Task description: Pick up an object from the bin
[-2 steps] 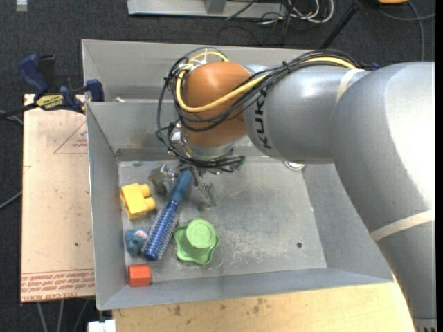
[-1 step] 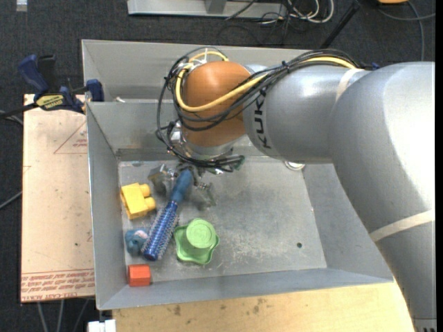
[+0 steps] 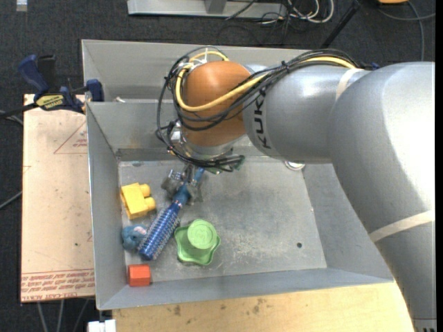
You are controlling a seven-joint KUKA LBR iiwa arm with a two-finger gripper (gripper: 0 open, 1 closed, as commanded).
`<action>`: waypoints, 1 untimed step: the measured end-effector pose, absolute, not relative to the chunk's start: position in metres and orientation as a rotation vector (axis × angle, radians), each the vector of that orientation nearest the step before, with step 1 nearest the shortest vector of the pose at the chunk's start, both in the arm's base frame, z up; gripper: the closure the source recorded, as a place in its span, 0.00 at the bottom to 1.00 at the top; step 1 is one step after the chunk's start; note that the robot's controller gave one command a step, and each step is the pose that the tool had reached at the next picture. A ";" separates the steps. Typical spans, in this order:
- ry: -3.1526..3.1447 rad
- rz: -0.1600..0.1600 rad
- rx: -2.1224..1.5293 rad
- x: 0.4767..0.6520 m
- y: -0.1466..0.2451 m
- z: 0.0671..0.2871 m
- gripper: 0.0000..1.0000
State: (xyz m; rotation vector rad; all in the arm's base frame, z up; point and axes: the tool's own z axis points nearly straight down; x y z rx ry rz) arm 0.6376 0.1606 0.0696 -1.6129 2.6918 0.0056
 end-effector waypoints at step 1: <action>2.687 -0.002 -1.607 0.640 0.162 0.151 1.00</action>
Offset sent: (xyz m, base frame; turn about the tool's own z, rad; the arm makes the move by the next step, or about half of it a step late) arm 0.0001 0.0001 0.0766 0.0000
